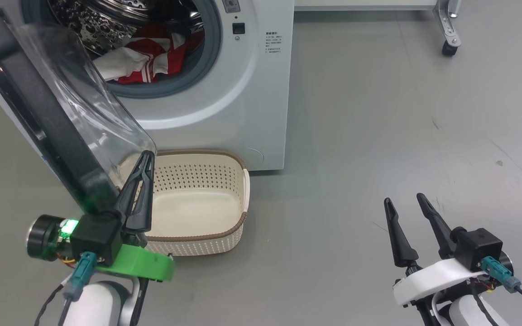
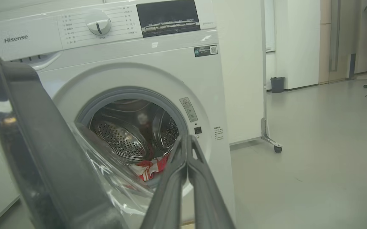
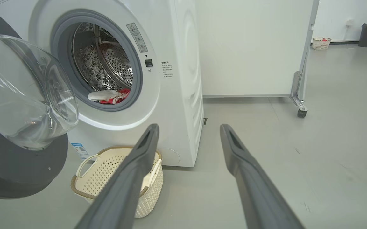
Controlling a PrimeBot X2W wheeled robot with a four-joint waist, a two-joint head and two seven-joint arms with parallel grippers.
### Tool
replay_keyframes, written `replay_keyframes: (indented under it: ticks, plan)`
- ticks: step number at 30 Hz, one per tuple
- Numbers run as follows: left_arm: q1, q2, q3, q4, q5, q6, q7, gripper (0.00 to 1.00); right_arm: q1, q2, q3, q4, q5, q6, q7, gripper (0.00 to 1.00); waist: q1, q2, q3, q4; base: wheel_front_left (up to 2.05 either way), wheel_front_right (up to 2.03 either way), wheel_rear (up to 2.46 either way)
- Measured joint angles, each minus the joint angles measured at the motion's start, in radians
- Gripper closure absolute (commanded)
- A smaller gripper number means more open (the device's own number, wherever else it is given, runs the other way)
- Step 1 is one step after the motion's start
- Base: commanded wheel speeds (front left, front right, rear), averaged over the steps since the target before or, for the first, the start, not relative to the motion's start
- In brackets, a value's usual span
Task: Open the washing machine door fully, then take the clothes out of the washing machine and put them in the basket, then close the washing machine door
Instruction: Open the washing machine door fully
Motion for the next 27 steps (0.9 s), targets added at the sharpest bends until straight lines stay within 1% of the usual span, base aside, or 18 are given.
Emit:
replay_keyframes:
  ticks: [6,12,15,19,23,27]
  plan:
    - [0.006,-0.009,-0.002,0.071,-0.047,-0.003,0.053,1.00,-0.004,0.007,-0.012,0.004,-0.001,0.001,0.000,0.00,0.0000,0.0000,0.003,-0.019,0.00,0.00,0.00]
    - [0.010,-0.013,-0.006,0.124,-0.052,-0.007,0.086,1.00,-0.004,0.011,-0.028,0.005,-0.007,0.001,0.000,0.00,0.0000,0.0000,0.005,-0.026,0.00,0.00,0.00]
    - [0.015,-0.014,-0.005,0.151,-0.062,-0.007,0.095,1.00,-0.004,0.019,-0.030,0.007,-0.007,0.009,0.000,0.00,0.0000,0.0000,0.006,-0.030,0.00,0.00,0.00]
    - [0.021,-0.014,0.005,0.185,-0.067,-0.006,0.112,1.00,-0.004,0.024,-0.033,0.008,-0.008,0.010,0.000,0.00,0.0000,0.0000,0.006,-0.034,0.00,0.00,0.00]
    - [0.021,-0.013,0.025,0.210,-0.068,0.007,0.121,1.00,-0.004,0.029,-0.040,0.010,-0.008,0.010,0.000,0.00,0.0000,0.0000,0.009,-0.036,0.00,0.00,0.00]
    - [0.021,-0.013,0.032,0.216,-0.068,0.018,0.129,1.00,-0.004,0.030,-0.046,0.010,-0.008,0.019,0.000,0.00,0.0000,0.0000,0.015,-0.037,0.00,0.00,0.00]
